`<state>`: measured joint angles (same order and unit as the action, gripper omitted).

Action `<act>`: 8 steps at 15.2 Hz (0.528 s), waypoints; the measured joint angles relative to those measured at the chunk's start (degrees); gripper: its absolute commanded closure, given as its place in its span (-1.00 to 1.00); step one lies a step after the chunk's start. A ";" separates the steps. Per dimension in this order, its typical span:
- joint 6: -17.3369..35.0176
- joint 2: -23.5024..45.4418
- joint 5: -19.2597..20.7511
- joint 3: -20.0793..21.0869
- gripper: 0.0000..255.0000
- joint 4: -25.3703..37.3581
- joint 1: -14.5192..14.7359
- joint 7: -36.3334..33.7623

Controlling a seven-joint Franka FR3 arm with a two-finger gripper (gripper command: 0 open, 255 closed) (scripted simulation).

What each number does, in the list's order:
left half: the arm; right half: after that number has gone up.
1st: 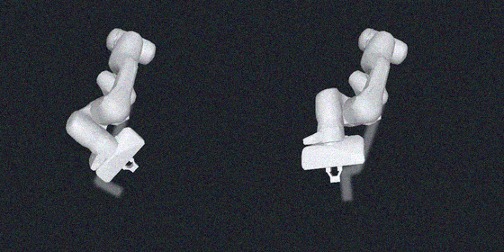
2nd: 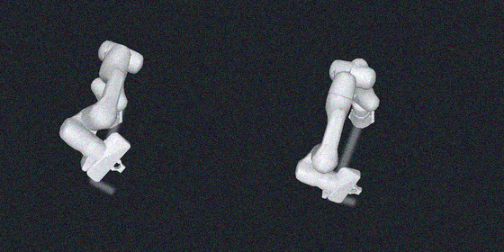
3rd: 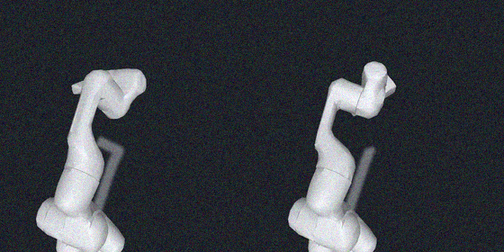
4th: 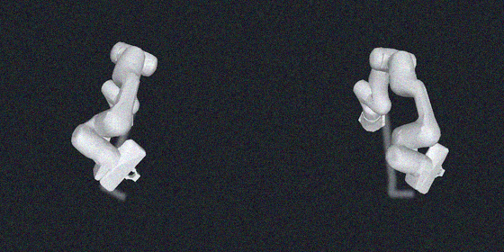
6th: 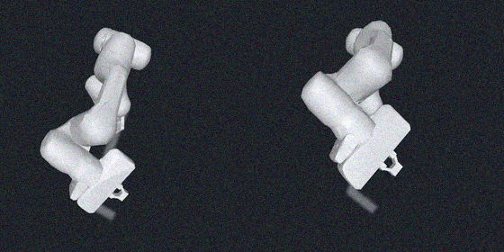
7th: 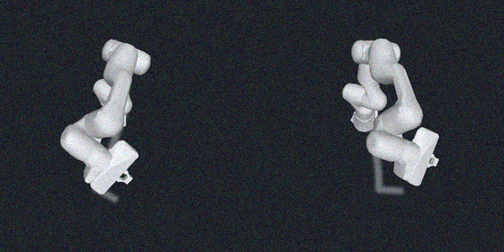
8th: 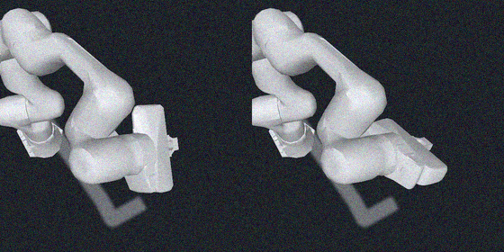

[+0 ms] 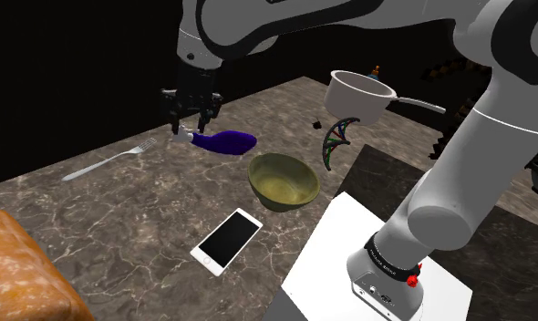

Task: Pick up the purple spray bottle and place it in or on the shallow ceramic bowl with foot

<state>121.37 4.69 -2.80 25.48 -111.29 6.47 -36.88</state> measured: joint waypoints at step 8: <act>-5.89 -1.55 -0.59 0.00 1.00 4.48 -0.14 0.03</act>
<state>115.48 3.14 -3.39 25.48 -106.81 6.33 -36.85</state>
